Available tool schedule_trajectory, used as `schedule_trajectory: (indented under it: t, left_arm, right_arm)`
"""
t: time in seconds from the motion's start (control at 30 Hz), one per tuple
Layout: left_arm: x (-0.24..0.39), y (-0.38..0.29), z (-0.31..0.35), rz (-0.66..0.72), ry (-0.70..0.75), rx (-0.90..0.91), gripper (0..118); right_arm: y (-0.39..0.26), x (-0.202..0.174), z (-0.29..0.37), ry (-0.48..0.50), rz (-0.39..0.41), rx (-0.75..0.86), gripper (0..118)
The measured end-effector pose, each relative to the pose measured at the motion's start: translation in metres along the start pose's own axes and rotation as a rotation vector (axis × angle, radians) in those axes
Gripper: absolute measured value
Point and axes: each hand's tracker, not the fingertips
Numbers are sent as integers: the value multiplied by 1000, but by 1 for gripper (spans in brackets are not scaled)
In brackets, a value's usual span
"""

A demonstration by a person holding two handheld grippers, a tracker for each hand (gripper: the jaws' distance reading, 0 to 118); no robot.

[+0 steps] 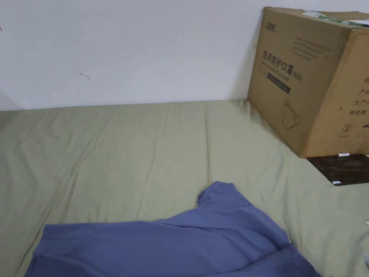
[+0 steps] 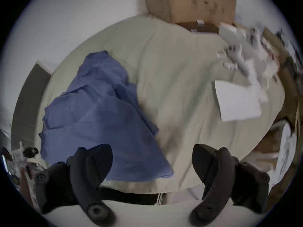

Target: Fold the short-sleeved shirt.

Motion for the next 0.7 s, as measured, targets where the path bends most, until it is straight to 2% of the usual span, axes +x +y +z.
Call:
schedule_trajectory:
  t: [0.17,0.2,0.23,0.27,0.3,0.33,0.37,0.43,0.6,0.63,0.67,0.7]
  left_arm:
    - [43,34,30,-91,-52,144,92]
    - [52,40,33,-91,-50,144,89]
    - [60,45,34,-99,-84,133,79]
    - [68,52,33,-117,-126,125,58]
    - [75,58,31,-132,-132,122,26]
    - [82,63,26,-153,-127,130,3]
    - [86,66,21,-196,-91,155,0]
    - [89,83,8,-246,-80,158,0]
    - [58,155,-50,-179,-47,106,0]
    - [48,170,-63,-157,-60,117,3]
    - [40,183,-74,-129,-18,125,20]
    - [33,197,-85,-107,6,123,66]
  right_arm:
    - [34,-54,38,96,80,142,100]
    - [38,-64,44,130,92,163,92]
    - [43,-75,49,172,113,187,76]
    - [48,-88,54,198,140,208,47]
    - [52,-99,54,202,165,224,3]
    - [56,-109,53,198,182,240,0]
    - [59,-117,53,205,186,268,0]
    - [72,-120,40,292,202,230,0]
    - [84,-140,18,254,214,228,0]
    - [85,-141,13,258,215,215,0]
    - [86,-141,9,262,212,199,0]
    - [86,-140,3,262,207,182,0]
